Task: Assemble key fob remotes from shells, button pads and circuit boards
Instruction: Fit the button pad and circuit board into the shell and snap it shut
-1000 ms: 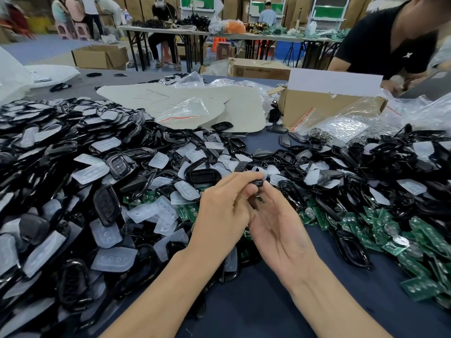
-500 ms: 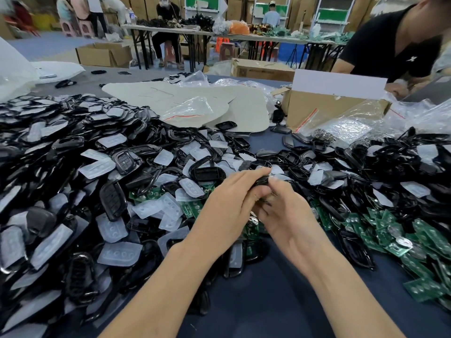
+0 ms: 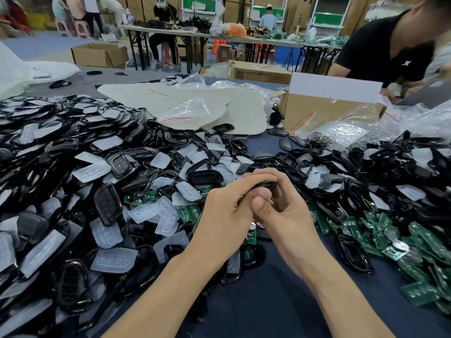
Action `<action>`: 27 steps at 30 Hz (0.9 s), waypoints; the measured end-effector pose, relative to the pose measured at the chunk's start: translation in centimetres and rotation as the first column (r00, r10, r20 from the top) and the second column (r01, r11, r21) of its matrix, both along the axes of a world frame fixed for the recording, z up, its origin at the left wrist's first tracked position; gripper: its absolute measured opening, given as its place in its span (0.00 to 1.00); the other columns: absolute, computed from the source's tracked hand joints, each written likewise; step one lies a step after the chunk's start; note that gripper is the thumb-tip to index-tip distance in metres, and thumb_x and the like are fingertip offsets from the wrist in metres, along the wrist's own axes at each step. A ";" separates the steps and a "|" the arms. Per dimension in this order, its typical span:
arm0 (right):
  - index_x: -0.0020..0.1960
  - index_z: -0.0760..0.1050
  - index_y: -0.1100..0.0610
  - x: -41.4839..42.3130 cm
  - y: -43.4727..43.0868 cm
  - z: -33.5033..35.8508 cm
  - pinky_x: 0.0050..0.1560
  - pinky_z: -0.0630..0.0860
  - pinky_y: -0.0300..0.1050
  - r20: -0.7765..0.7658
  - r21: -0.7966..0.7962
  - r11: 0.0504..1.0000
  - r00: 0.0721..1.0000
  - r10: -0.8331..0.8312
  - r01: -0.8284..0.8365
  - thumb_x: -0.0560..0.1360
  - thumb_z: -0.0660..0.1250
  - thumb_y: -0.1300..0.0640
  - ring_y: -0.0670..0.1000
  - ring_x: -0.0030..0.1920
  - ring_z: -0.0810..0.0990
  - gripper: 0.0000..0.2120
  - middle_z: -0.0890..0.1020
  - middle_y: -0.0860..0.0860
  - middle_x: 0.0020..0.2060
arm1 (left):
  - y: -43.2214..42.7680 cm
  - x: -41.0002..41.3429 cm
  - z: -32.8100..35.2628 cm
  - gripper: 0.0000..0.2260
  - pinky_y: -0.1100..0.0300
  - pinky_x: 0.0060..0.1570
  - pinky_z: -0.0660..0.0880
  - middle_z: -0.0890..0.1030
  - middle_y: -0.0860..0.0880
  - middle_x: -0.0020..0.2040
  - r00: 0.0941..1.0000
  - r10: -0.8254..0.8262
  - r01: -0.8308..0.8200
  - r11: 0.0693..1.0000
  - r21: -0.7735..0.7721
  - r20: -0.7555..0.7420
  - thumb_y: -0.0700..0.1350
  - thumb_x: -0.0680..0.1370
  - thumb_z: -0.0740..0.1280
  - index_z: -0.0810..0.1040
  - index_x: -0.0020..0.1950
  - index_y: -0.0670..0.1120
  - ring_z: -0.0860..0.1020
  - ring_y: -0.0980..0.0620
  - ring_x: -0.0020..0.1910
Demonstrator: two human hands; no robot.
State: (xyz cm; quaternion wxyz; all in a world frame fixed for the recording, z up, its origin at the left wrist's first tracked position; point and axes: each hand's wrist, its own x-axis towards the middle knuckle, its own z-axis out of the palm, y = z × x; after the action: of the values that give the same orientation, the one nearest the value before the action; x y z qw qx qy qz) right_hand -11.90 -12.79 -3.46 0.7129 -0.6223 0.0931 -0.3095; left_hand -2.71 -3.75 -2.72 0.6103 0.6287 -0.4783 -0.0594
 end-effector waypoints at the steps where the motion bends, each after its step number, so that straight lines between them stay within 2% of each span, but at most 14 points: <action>1: 0.63 0.76 0.51 0.0 0.0 0.0 0.57 0.79 0.46 0.000 0.001 1.000 1.000 -0.004 0.004 0.66 0.80 0.40 0.55 0.61 0.81 0.30 0.82 0.54 0.57 | -0.1 -0.1 0.0 0.21 0.73 0.50 0.74 0.84 0.63 0.47 1.000 0.000 0.000 1.000 -0.002 -0.006 0.30 0.77 0.63 0.83 0.57 0.55 0.82 0.65 0.47; 5: 0.62 0.76 0.53 -0.3 0.0 0.1 0.56 0.78 0.42 0.004 0.002 1.000 1.000 -0.017 0.017 0.66 0.80 0.40 0.52 0.58 0.82 0.30 0.84 0.52 0.54 | -0.2 -0.5 0.1 0.24 0.74 0.51 0.74 0.82 0.68 0.44 1.000 0.002 -0.002 1.000 -0.015 -0.004 0.30 0.76 0.63 0.81 0.55 0.60 0.81 0.67 0.46; 7: 0.62 0.76 0.53 -0.3 0.0 0.1 0.56 0.78 0.42 0.007 0.009 1.000 1.000 -0.014 0.014 0.66 0.80 0.40 0.53 0.59 0.82 0.31 0.84 0.52 0.54 | -0.2 -0.6 0.1 0.24 0.74 0.52 0.73 0.82 0.69 0.45 1.000 0.007 -0.007 0.999 -0.038 -0.015 0.31 0.75 0.62 0.81 0.54 0.61 0.81 0.68 0.48; 11: 0.61 0.77 0.51 -0.2 0.1 0.2 0.56 0.78 0.41 0.021 0.019 1.000 1.000 0.008 -0.009 0.65 0.80 0.41 0.52 0.58 0.82 0.29 0.84 0.51 0.53 | -0.4 -0.6 0.2 0.25 0.71 0.57 0.74 0.82 0.68 0.49 0.999 -0.010 0.008 0.998 -0.054 -0.030 0.30 0.75 0.62 0.82 0.55 0.60 0.81 0.65 0.53; 14: 0.62 0.77 0.51 -0.2 0.2 0.3 0.57 0.78 0.42 0.028 0.029 0.999 0.999 0.015 -0.015 0.66 0.80 0.41 0.52 0.59 0.81 0.29 0.83 0.51 0.54 | -0.3 -0.5 0.2 0.24 0.73 0.52 0.74 0.82 0.67 0.48 1.000 -0.024 0.023 0.998 -0.051 -0.021 0.30 0.75 0.61 0.82 0.56 0.58 0.81 0.65 0.49; 16: 0.65 0.75 0.53 -0.2 0.1 0.3 0.60 0.77 0.44 0.032 0.018 1.000 0.999 0.013 -0.014 0.67 0.79 0.41 0.54 0.63 0.80 0.31 0.83 0.52 0.58 | -0.3 -0.3 0.2 0.20 0.71 0.51 0.75 0.83 0.64 0.49 0.999 -0.028 0.027 0.999 -0.043 -0.036 0.35 0.76 0.62 0.84 0.56 0.57 0.82 0.63 0.49; 18: 0.69 0.74 0.50 -0.2 0.0 0.3 0.63 0.77 0.47 0.035 0.014 0.999 0.999 0.028 -0.029 0.69 0.77 0.41 0.54 0.67 0.78 0.31 0.81 0.51 0.64 | -0.4 -0.2 0.4 0.14 0.68 0.50 0.77 0.85 0.60 0.49 0.991 -0.053 0.048 0.998 -0.044 -0.119 0.41 0.78 0.64 0.84 0.55 0.58 0.82 0.60 0.49; 21: 0.72 0.73 0.44 -0.3 -0.3 0.2 0.67 0.75 0.51 0.038 0.044 0.996 0.996 0.077 -0.079 0.75 0.72 0.42 0.53 0.70 0.76 0.27 0.79 0.51 0.68 | -0.5 0.3 0.7 0.07 0.68 0.48 0.77 0.86 0.54 0.48 0.926 -0.120 0.082 0.990 -0.119 -0.359 0.51 0.79 0.66 0.84 0.52 0.56 0.83 0.59 0.48; 23: 0.72 0.74 0.45 -0.2 -0.3 0.0 0.68 0.75 0.50 0.024 0.025 0.996 0.996 0.088 -0.088 0.79 0.68 0.47 0.52 0.71 0.75 0.22 0.79 0.50 0.69 | -0.5 0.7 0.6 0.11 0.59 0.53 0.77 0.85 0.51 0.47 0.838 -0.154 0.091 0.985 -0.144 -0.523 0.58 0.77 0.65 0.84 0.50 0.54 0.82 0.55 0.49; 25: 0.71 0.76 0.45 0.0 -0.2 -0.2 0.67 0.75 0.48 0.005 -0.025 0.997 0.997 0.070 -0.070 0.80 0.66 0.52 0.50 0.70 0.75 0.20 0.79 0.48 0.68 | -0.7 0.8 0.5 0.13 0.52 0.56 0.77 0.84 0.49 0.45 0.760 -0.180 0.103 0.982 -0.158 -0.624 0.58 0.77 0.65 0.84 0.49 0.53 0.81 0.51 0.49; 27: 0.69 0.76 0.45 0.1 -0.1 -0.3 0.66 0.75 0.45 -0.007 -0.062 0.997 0.999 0.047 -0.048 0.78 0.67 0.56 0.48 0.69 0.77 0.20 0.80 0.46 0.67 | -0.8 0.7 0.5 0.12 0.53 0.51 0.78 0.83 0.48 0.42 0.697 -0.200 0.099 0.978 -0.184 -0.689 0.55 0.78 0.63 0.85 0.47 0.52 0.81 0.50 0.46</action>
State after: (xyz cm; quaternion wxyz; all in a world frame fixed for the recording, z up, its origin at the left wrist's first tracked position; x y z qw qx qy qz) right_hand -11.80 -12.94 -3.76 0.7001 -0.6471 0.0706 -0.2934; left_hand -2.06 -4.57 -2.24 0.7797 0.4755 -0.2622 -0.3118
